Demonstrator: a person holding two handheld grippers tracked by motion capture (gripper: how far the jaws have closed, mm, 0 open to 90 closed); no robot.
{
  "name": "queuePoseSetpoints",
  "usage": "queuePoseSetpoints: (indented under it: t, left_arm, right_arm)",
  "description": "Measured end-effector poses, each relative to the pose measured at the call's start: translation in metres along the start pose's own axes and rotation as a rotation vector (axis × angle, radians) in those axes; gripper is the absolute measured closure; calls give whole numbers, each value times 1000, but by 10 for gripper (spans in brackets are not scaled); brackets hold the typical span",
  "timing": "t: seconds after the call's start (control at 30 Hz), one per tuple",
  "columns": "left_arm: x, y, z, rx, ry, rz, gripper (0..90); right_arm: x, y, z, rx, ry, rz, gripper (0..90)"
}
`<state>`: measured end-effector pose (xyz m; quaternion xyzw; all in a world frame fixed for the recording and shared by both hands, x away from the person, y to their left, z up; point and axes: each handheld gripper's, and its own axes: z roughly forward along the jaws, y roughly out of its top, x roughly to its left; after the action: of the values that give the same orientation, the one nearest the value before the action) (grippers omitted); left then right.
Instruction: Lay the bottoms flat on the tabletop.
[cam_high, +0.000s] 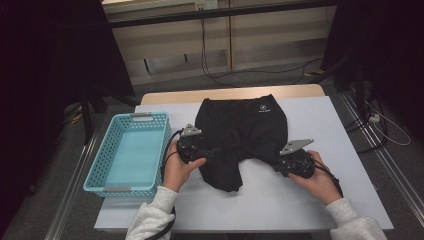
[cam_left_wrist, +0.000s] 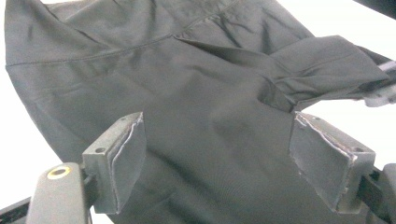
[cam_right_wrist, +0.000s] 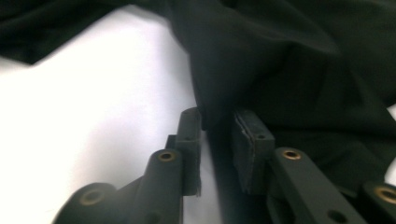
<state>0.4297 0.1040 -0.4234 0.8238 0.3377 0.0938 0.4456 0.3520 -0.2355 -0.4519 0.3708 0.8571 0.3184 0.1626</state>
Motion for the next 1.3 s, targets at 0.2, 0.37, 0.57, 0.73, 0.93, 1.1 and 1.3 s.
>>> queuePoseSetpoints:
  t: [0.2, 0.37, 0.57, 0.73, 0.93, 1.1, 1.3]
  left_arm:
    - [-1, -1, 1, 3, -1, -4, 195]
    - [-3, 0, 2, 6, -10, 2, 196]
    - [-2, 1, -2, -5, -1, 1, 196]
    - [-2, 2, -4, -9, -1, -2, 196]
    - [-3, 2, -2, -6, -7, 0, 196]
    - [-7, 3, 0, -2, -19, 9, 197]
    - [-11, 4, 2, 2, -38, 20, 196]
  right_arm:
    - [-7, 2, 1, 14, 2, 23, 874]
    - [-6, 7, -1, 41, 21, 32, 889]
    - [0, 16, -28, -66, 109, 48, 890]
    - [-1, 22, -46, -142, 160, 67, 889]
    - [-8, 9, -25, -72, 160, 105, 886]
    - [-2, 8, -6, -17, 128, 81, 881]
    - [12, 13, -3, -20, 188, 57, 883]
